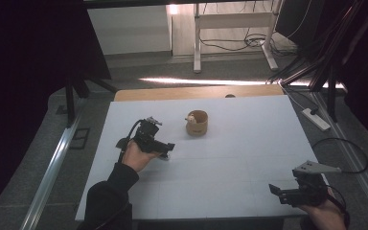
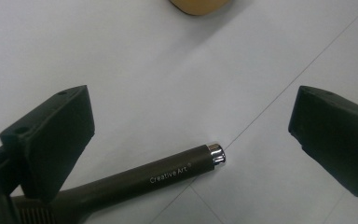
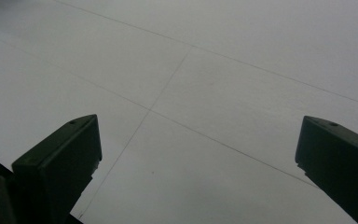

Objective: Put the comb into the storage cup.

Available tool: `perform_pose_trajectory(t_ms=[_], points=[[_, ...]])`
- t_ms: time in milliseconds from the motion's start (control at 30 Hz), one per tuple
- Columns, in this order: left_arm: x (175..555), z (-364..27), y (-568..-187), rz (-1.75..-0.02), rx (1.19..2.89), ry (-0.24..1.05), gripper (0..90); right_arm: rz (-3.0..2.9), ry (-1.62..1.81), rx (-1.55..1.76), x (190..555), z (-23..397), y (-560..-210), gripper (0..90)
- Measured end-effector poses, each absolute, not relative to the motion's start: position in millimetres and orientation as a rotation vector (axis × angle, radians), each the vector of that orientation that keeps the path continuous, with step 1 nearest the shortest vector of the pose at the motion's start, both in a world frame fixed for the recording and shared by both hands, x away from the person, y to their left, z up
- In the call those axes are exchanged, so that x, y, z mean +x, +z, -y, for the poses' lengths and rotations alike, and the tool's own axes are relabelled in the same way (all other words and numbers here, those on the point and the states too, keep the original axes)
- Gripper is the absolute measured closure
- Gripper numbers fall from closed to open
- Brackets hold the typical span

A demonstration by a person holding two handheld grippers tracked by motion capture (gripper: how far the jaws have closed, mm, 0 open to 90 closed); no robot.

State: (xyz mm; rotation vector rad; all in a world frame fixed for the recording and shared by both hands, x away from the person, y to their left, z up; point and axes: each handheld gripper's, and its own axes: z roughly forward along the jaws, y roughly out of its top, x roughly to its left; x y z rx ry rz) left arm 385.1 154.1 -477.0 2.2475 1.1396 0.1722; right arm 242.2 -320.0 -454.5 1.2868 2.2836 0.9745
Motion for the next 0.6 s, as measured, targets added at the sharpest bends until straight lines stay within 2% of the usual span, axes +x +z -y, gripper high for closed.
perform_pose_trajectory(t_ms=[100,200,433,467,500,533,600], points=[[384.8,-154.4,-477.6,-1.136,2.247,0.174,6.4,-2.286,0.972,1.285,242.1,319.9,-454.4,0.9],[383.6,-156.0,-477.8,-1.119,2.243,0.162,18.8,-2.287,0.970,1.280,242.0,319.5,-454.5,1.2],[380.5,-156.5,-477.3,-1.093,2.242,0.178,54.1,-2.290,0.967,1.272,241.6,318.7,-454.6,1.3],[380.1,-156.6,-476.5,-1.087,2.242,0.171,60.3,-2.290,0.966,1.272,241.6,318.6,-454.6,1.3],[379.7,-156.5,-475.6,-1.087,2.242,0.164,71.7,-2.292,0.962,1.271,241.7,318.6,-454.5,1.3],[379.3,-156.4,-474.7,-1.085,2.243,0.160,71.7,-2.292,0.962,1.271,241.7,318.6,-454.5,1.3],[378.6,-156.1,-473.4,-1.093,2.242,0.147,81.6,-2.292,0.962,1.270,241.7,318.5,-454.7,1.3]])
